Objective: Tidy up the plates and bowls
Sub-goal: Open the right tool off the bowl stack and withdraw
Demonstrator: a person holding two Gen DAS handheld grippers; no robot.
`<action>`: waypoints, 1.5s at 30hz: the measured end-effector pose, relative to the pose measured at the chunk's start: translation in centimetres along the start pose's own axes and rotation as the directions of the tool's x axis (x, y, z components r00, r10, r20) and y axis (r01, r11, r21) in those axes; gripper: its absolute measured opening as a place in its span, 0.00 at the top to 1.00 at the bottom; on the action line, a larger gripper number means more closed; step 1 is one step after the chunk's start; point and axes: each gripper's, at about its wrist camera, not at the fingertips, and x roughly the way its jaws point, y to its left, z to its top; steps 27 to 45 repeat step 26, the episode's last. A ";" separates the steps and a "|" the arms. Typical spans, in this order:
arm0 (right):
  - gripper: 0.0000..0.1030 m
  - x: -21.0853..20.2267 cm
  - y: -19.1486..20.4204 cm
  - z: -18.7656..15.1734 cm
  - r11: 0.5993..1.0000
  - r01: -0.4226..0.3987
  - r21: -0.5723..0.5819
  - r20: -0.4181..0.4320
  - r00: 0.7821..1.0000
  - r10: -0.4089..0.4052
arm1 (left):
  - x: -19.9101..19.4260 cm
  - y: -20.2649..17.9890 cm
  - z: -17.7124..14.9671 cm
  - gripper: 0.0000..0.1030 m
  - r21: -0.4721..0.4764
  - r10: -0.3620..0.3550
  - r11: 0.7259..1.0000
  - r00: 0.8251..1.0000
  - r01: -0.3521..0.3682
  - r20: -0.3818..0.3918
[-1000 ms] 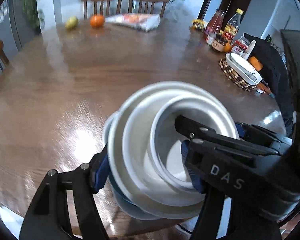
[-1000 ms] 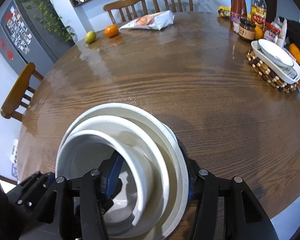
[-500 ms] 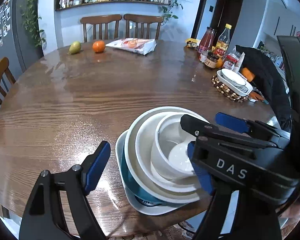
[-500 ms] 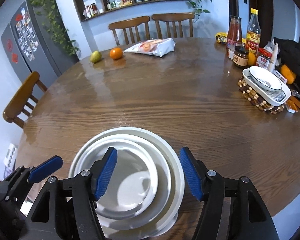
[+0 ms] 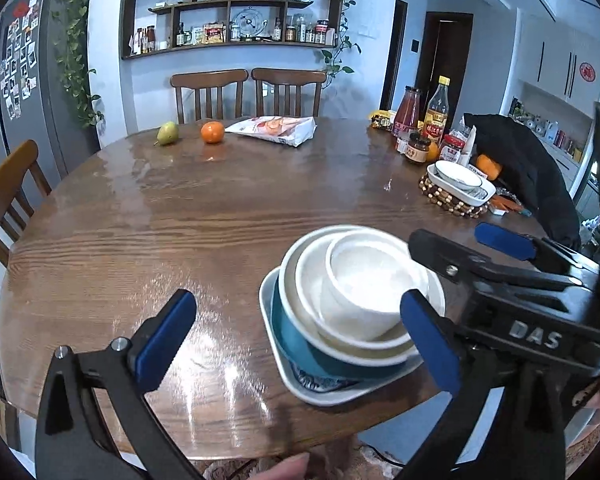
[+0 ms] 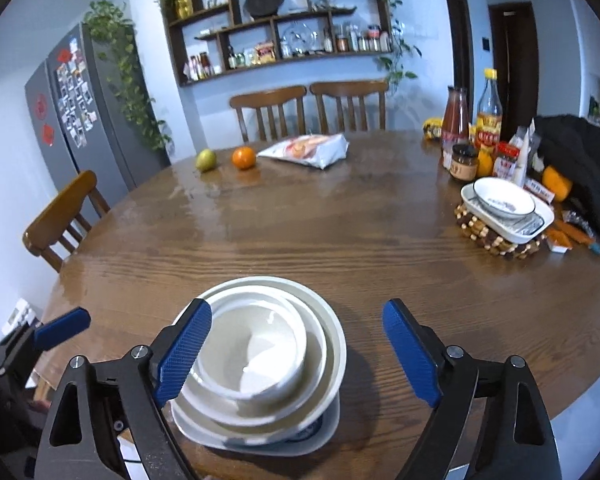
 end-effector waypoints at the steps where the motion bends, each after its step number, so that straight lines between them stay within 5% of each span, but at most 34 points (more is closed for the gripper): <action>1: 0.14 -0.3 0.0 -0.4 1.000 -0.009 -0.006 0.009 1.000 0.009 | 0.0 0.1 -0.4 0.01 -0.002 -0.007 1.000 1.000 0.007 -0.006; 9: 0.03 -1.8 -0.9 -4.3 0.990 -0.132 -0.057 0.071 0.988 0.136 | 1.1 0.2 -3.7 0.01 0.001 0.000 1.000 0.997 0.001 -0.073; 22: 0.03 -2.0 -1.8 -7.3 0.997 -0.052 -0.062 0.097 0.994 0.057 | 2.6 -0.3 -5.9 0.01 0.011 0.004 1.000 0.991 -0.003 -0.135; 45: 0.03 -1.7 -2.0 -7.5 0.997 -0.047 -0.059 0.082 0.995 0.052 | 2.8 -0.4 -6.1 0.01 0.007 0.001 1.000 0.989 0.000 -0.147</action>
